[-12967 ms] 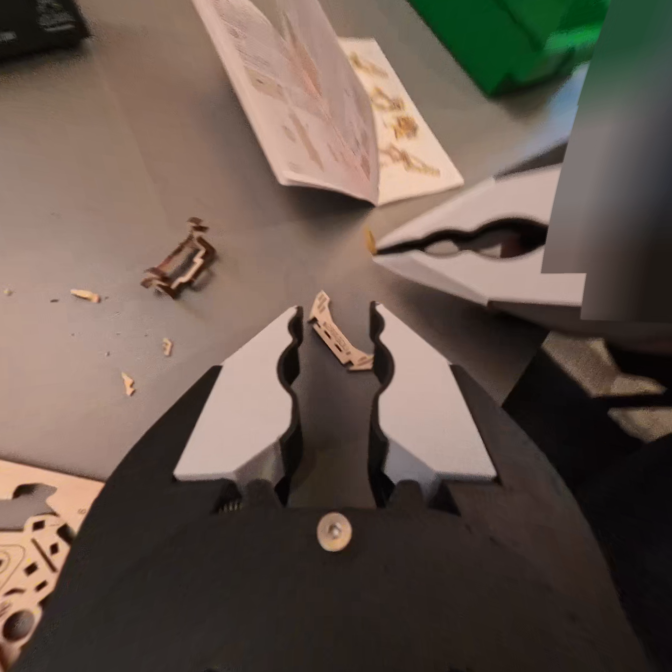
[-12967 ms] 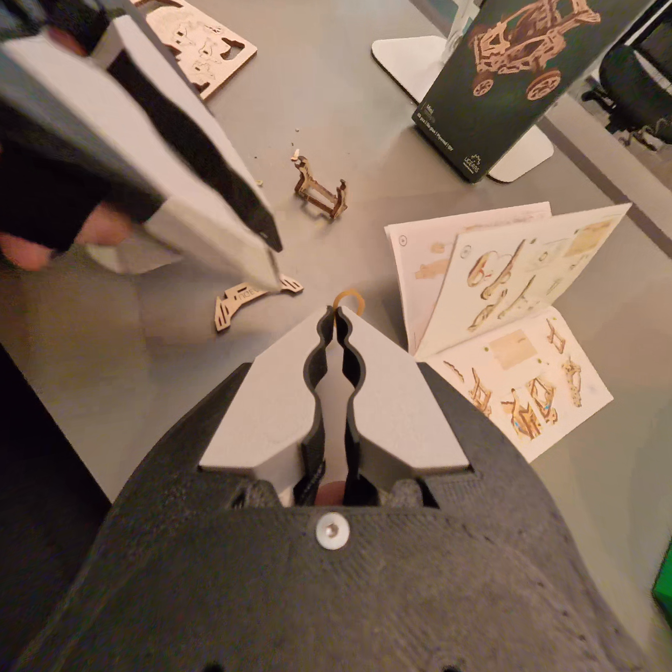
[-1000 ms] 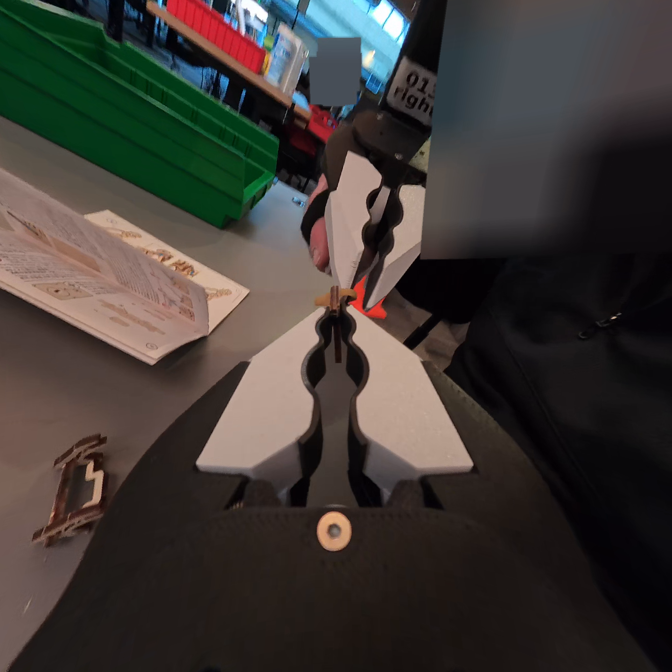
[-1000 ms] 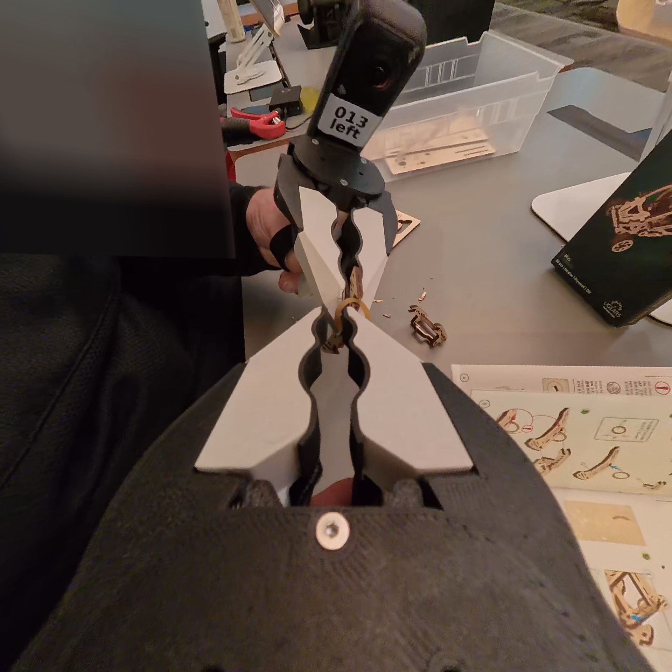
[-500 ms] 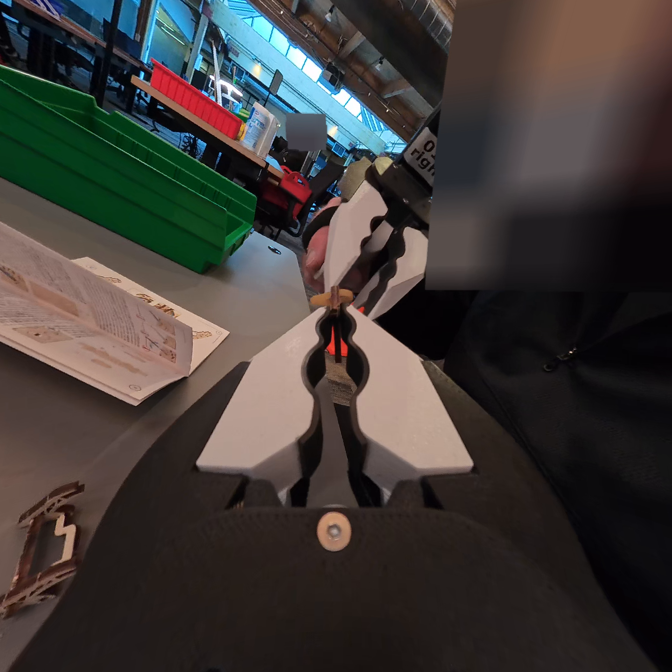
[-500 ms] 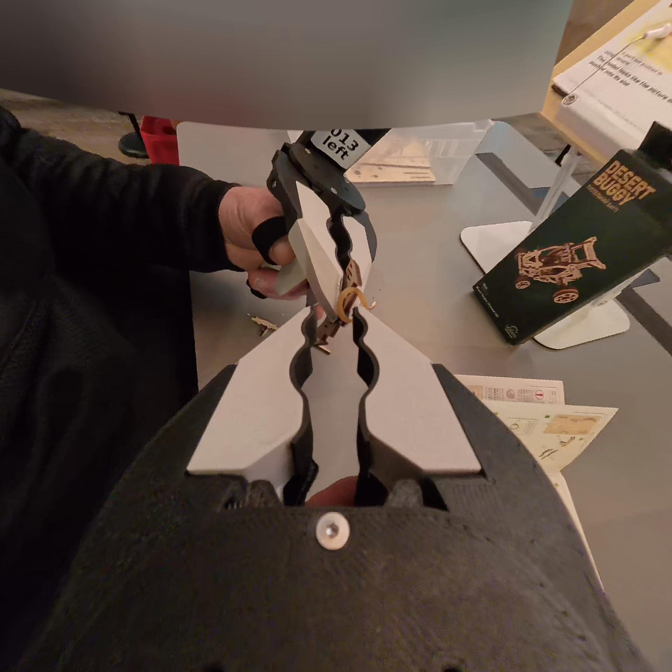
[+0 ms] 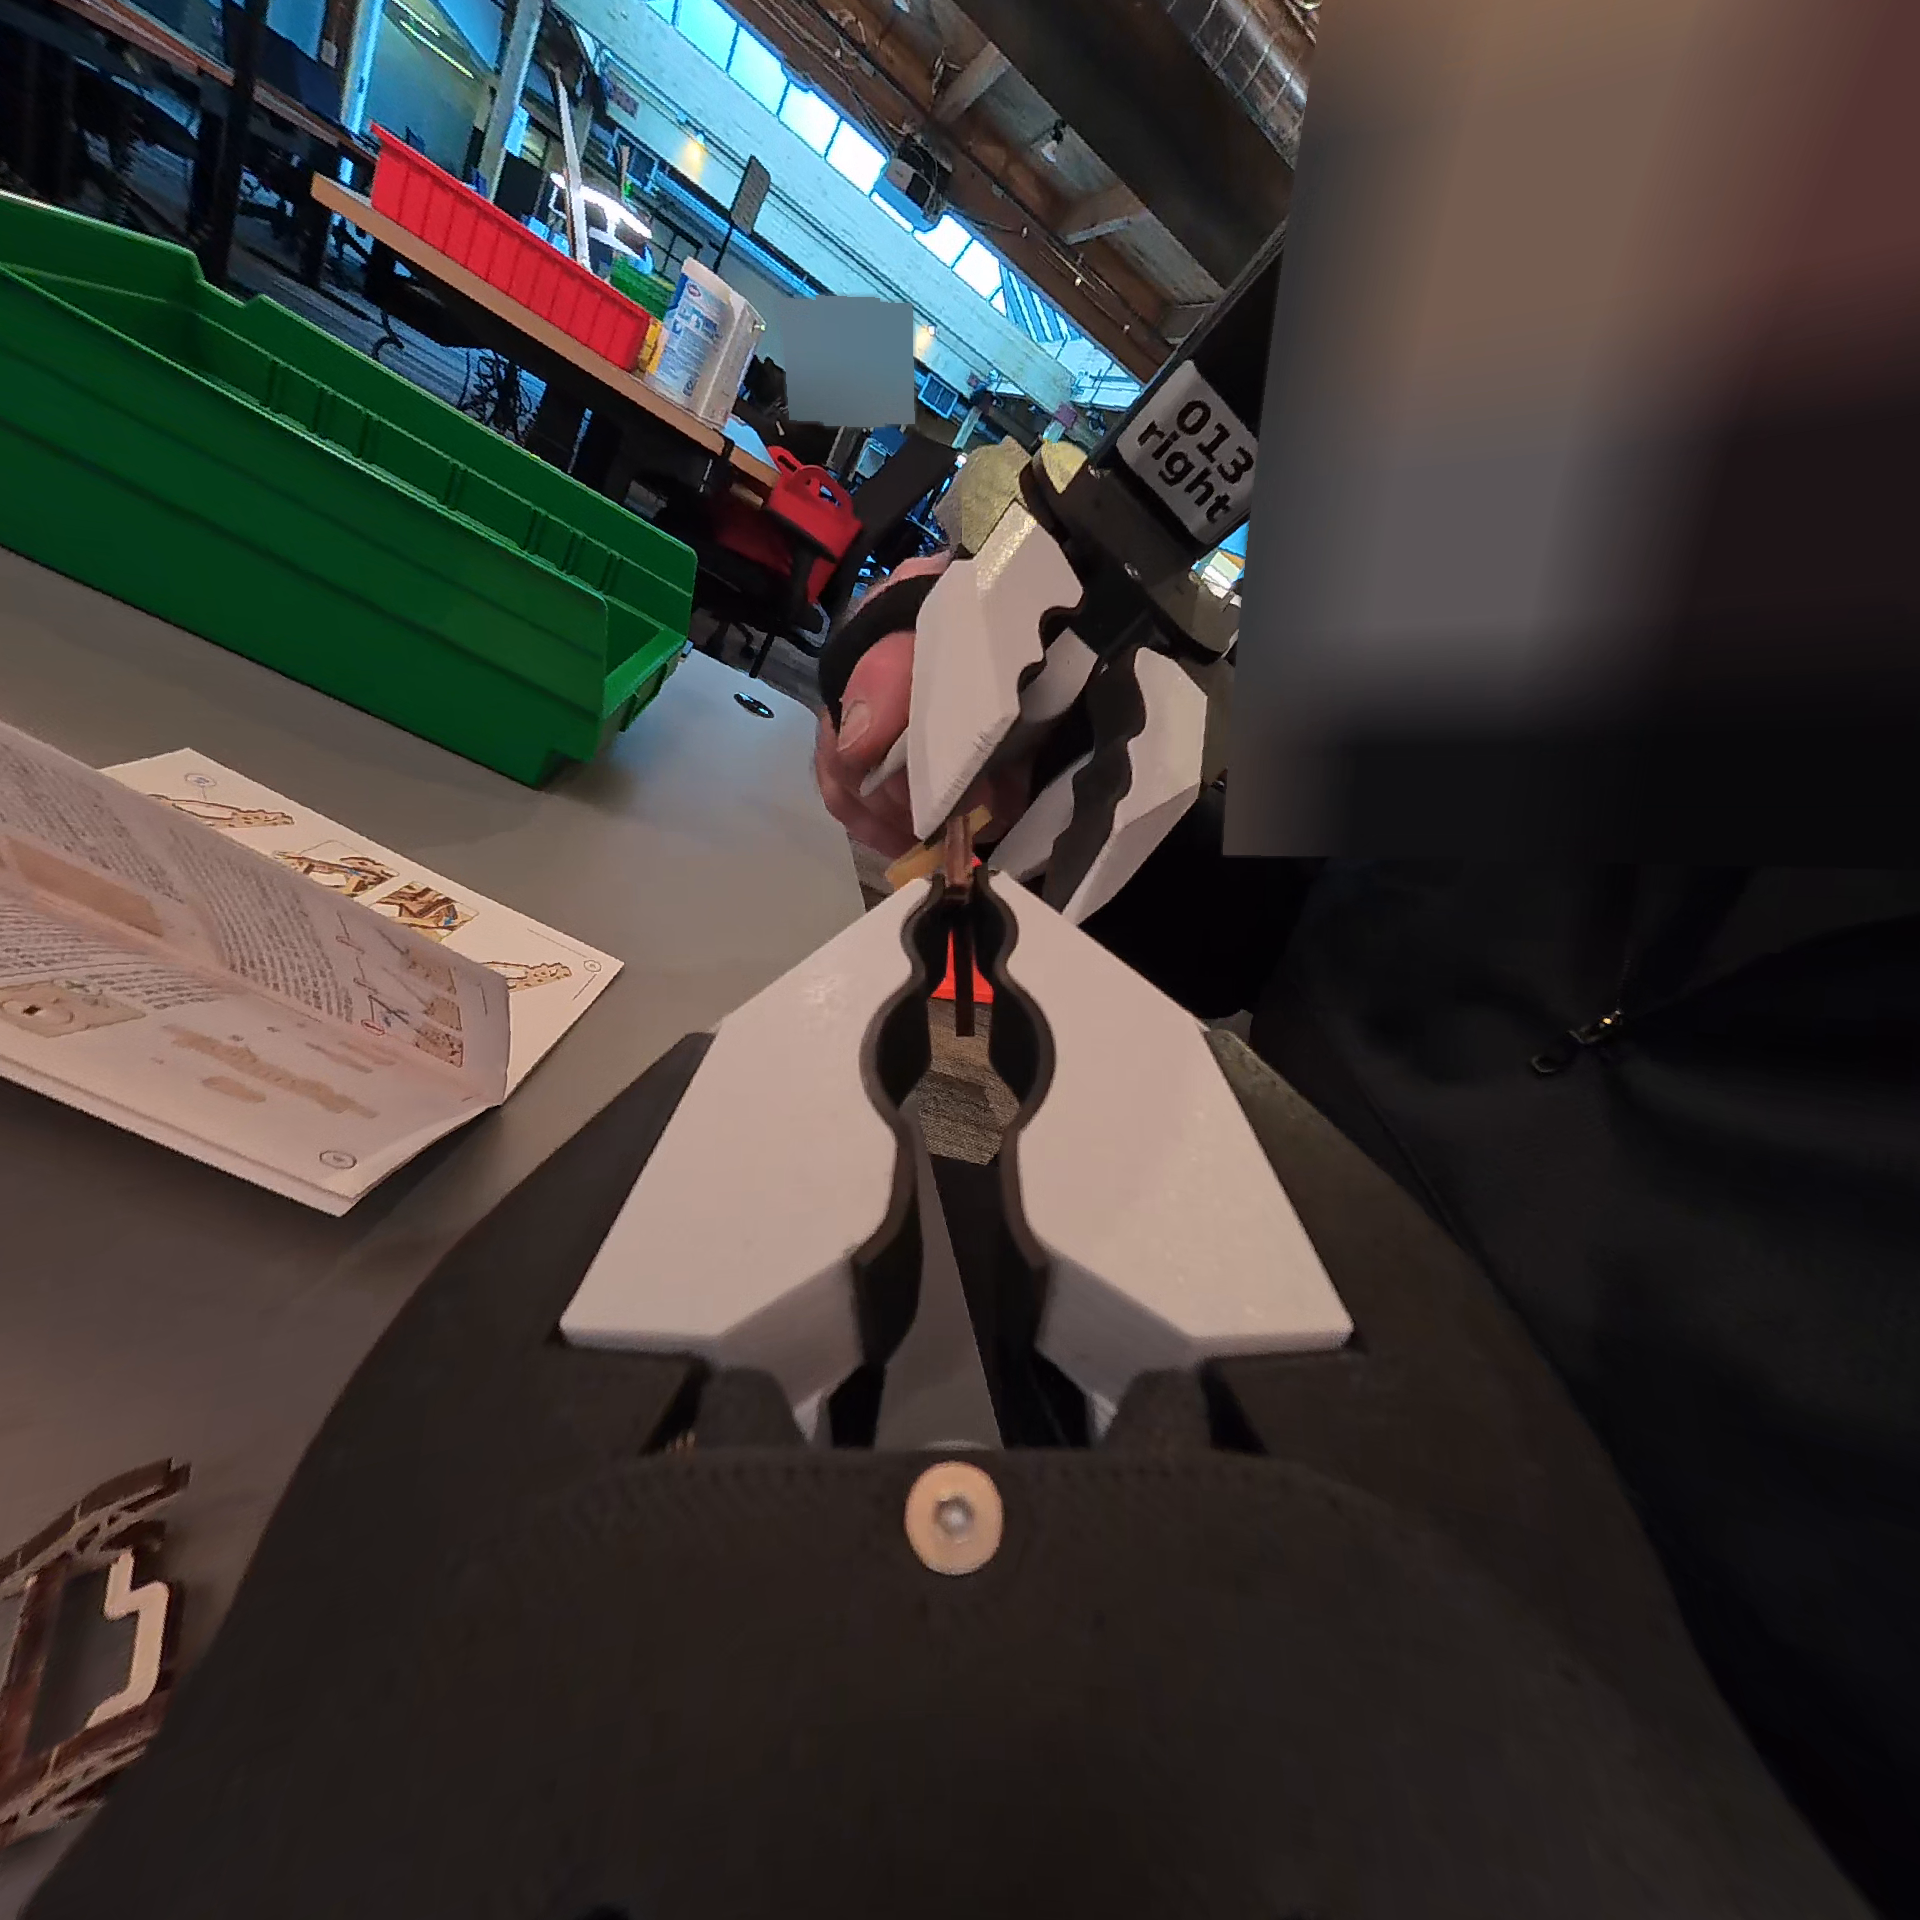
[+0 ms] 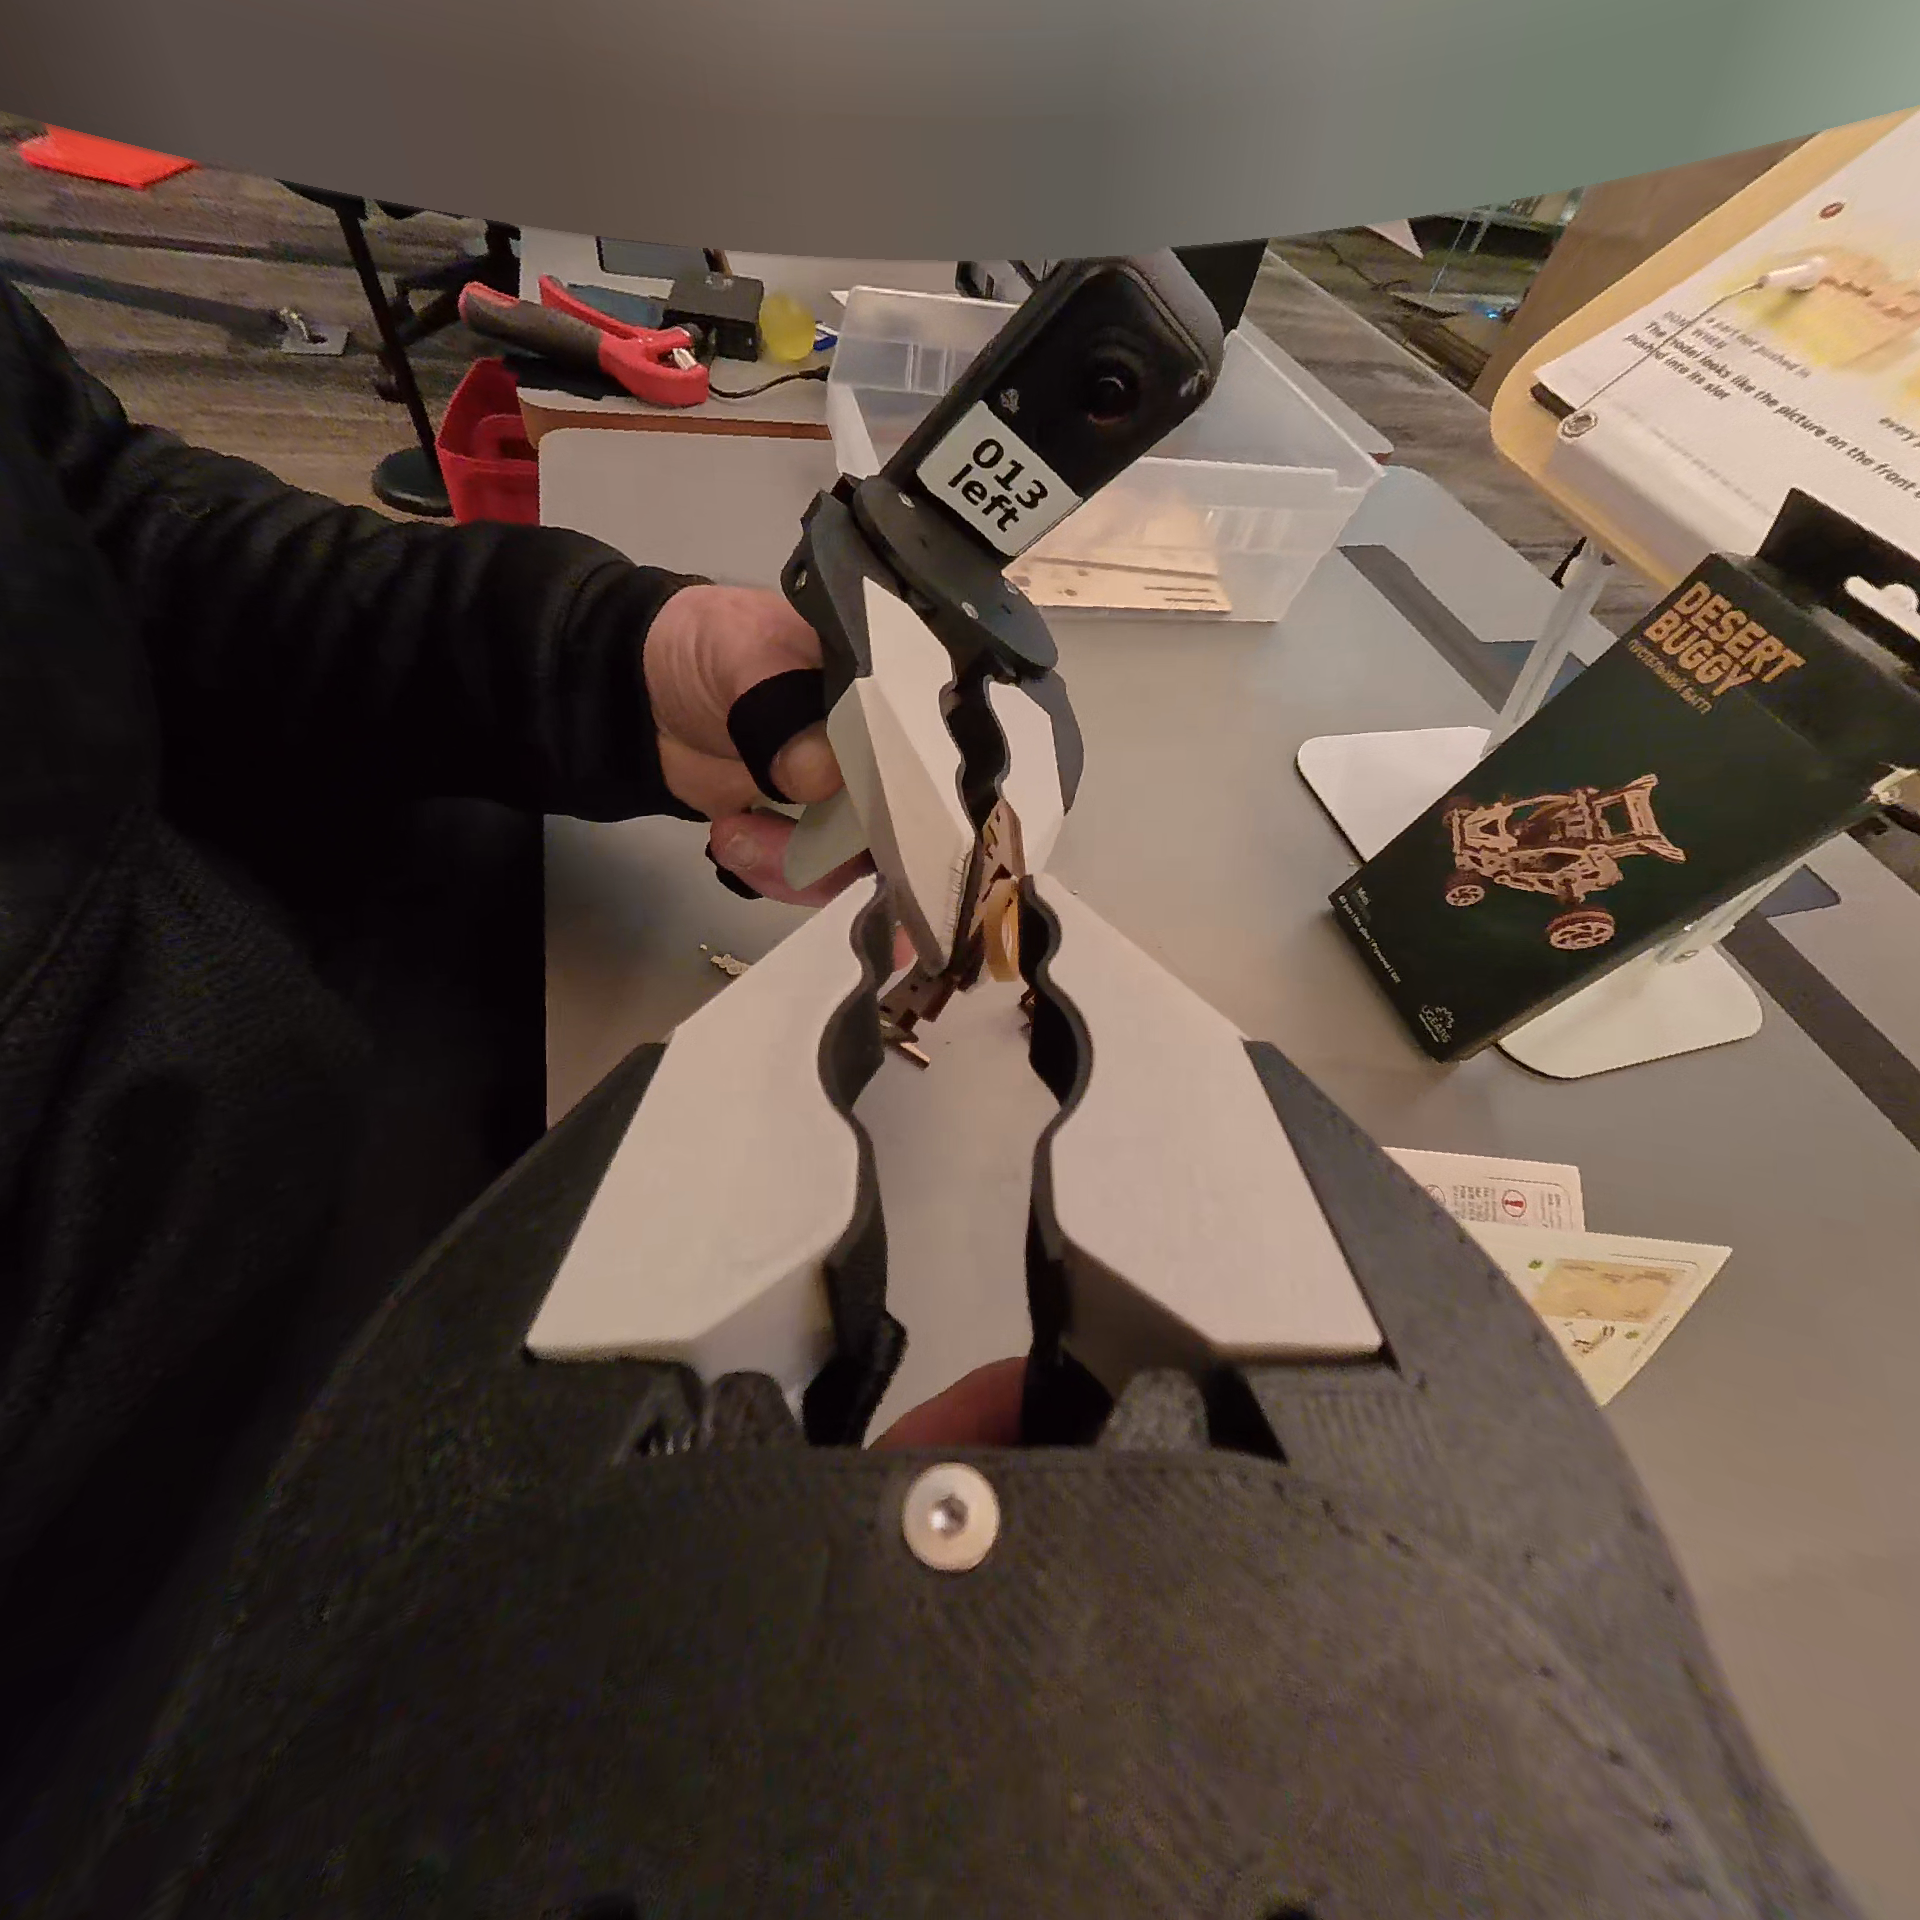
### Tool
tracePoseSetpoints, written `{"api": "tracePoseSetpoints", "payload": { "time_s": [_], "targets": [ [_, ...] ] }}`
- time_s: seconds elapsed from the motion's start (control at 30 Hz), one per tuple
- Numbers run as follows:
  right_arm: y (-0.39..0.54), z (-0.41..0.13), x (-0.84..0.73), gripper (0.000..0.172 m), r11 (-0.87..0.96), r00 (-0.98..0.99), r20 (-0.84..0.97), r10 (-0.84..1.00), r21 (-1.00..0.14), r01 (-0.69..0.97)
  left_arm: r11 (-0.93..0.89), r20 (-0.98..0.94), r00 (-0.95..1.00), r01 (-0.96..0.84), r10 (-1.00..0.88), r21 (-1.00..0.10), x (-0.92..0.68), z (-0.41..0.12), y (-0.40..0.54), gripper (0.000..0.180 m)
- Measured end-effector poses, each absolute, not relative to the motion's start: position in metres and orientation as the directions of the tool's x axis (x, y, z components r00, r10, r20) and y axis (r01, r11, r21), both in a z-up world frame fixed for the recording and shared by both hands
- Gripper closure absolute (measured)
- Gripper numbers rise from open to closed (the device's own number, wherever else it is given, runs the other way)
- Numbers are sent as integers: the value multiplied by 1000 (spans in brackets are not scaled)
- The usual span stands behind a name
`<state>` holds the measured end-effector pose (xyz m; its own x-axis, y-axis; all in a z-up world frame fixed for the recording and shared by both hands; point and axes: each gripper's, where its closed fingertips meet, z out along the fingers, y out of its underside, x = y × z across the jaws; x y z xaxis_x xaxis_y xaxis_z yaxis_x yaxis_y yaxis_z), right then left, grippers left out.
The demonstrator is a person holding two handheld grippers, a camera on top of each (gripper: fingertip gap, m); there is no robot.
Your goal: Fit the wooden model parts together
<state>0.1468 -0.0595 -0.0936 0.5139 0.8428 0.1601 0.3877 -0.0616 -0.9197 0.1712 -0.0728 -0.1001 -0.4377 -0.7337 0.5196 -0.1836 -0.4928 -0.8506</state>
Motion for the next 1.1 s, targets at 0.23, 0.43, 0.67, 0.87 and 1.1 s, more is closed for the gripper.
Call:
{"api": "tracePoseSetpoints", "payload": {
  "time_s": [0.23, 0.43, 0.67, 0.87, 1.1],
  "targets": [
    [-60, -103, 152, 151, -11, 460, 301, 835, -828, 561, -483, 539, -399, -240, -741, -842, 176, -108, -72, 179],
    [-60, -113, 157, 151, 41, 369, 416, 831, -708, 705, -469, 556, -368, -304, -745, -829, 178, -115, -74, 179],
    [-59, -116, 161, 154, 74, 326, 485, 812, -639, 766, -472, 567, -349, -324, -746, -820, 182, -116, -74, 179],
    [-59, -110, 162, 147, 59, 379, 469, 798, -686, 725, -491, 578, -341, -311, -741, -814, 183, -115, -69, 179],
    [-58, -104, 167, 155, 24, 454, 452, 768, -728, 685, -494, 578, -322, -307, -750, -813, 186, -114, -67, 179]
  ]
}}
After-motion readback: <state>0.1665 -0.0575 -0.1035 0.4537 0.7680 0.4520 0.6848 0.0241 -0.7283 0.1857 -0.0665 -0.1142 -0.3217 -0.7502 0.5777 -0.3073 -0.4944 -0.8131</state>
